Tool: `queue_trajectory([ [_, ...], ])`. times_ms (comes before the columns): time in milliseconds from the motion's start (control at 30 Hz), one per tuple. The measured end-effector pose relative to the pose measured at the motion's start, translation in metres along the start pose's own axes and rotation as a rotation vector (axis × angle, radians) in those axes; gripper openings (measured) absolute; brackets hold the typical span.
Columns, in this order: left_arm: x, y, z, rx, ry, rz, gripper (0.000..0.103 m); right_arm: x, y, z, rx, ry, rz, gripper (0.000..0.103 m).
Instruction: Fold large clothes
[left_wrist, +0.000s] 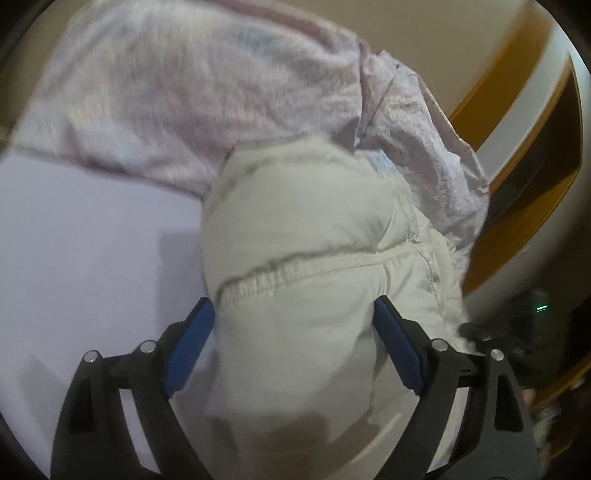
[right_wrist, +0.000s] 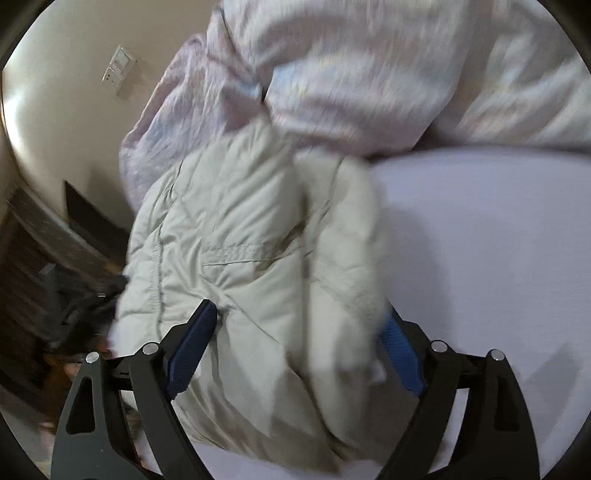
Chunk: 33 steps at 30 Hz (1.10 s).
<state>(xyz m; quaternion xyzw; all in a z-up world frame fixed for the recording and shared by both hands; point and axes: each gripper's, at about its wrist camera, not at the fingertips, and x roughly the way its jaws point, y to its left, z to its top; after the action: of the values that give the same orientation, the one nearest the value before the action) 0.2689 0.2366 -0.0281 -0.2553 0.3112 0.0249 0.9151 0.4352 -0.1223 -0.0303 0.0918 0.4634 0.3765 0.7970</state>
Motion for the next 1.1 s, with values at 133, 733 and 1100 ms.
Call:
queue_trajectory([
  [133,-0.013,-0.029,0.004,0.117,-0.061,0.095,0.092,-0.032,0.019,0.006,-0.061,-0.141,-0.106,0.089],
  [733,0.038,-0.079,0.008,0.303,-0.066,0.34,0.101,0.047,0.088,0.014,-0.403,-0.25,-0.398,0.049],
  [1100,0.067,-0.07,0.002,0.298,-0.036,0.337,0.101,0.075,0.064,0.009,-0.338,-0.172,-0.353,0.05],
])
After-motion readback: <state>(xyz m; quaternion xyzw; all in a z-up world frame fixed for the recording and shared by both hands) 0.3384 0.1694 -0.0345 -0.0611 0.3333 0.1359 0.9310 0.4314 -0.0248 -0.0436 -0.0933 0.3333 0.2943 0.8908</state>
